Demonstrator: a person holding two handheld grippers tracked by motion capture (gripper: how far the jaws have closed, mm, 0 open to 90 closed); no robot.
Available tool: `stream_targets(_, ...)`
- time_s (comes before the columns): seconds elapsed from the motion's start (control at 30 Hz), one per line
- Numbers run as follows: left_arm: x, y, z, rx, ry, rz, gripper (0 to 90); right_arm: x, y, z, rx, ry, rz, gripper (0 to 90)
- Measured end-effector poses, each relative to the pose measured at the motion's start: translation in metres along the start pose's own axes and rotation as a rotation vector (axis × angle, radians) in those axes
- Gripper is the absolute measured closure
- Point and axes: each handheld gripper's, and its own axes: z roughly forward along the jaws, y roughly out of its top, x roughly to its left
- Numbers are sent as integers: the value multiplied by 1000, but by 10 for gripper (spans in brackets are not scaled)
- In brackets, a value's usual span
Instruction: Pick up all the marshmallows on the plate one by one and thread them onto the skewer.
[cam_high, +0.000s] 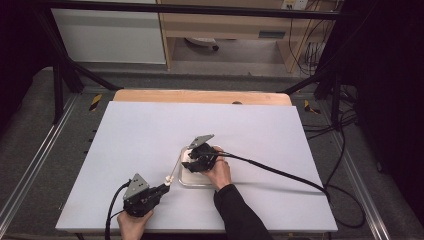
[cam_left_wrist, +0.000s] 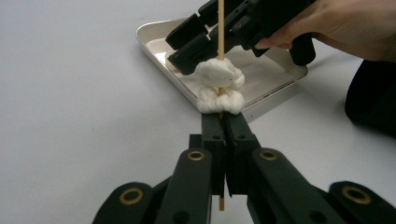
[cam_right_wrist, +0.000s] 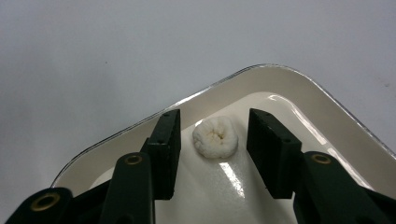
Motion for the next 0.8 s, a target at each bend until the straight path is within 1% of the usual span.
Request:
stream_targets(0.1,0,0,0,-1,-1,0,879,0,0,0,-2,5,-5,583)
stream_targets(0.2,0,0,0,-1,0,0,879,0,0,1,0,18,4,613)
stream_targets(0.37,0,0,0,-1,-1,1,879,-1,0,1,1,15,13,674)
stream_targets(0.63,0,0,0,-1,-2,2,879,-1,0,1,7,10,33,707)
stream_targets(0.67,0,0,0,-1,-1,3,879,-2,0,1,6,8,30,709)
stream_targets(0.77,0,0,0,-1,0,3,879,-2,1,-1,10,10,51,715)
stream_targets(0.8,0,0,0,-1,-1,2,879,-2,1,-1,9,8,51,718)
